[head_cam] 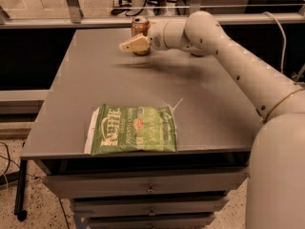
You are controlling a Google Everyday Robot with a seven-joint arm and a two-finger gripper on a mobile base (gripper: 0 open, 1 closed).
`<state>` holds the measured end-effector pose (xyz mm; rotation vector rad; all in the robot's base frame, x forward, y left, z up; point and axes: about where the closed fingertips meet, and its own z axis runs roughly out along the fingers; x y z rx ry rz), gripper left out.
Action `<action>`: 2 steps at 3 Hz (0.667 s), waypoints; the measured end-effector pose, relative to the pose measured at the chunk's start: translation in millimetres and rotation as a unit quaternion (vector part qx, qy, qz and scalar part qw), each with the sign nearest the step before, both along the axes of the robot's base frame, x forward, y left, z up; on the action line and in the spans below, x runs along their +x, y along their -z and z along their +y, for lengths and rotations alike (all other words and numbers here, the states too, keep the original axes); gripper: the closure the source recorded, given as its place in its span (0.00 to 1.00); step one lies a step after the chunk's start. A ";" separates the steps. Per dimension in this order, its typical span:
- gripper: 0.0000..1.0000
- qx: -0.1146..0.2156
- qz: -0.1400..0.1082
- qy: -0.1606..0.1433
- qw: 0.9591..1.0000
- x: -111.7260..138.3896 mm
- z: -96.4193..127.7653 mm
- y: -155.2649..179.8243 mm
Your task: Move orange can near green jalapeno chip bag
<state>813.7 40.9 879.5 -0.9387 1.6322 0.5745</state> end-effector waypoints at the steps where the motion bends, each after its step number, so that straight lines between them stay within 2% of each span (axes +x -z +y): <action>1: 0.41 0.019 -0.004 -0.001 1.000 9.4 7.4 1.8; 2: 0.63 0.024 -0.006 0.000 1.000 7.1 5.4 1.2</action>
Offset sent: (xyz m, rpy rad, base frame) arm 0.0043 -0.0047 0.0014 0.0617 -0.0172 -0.0113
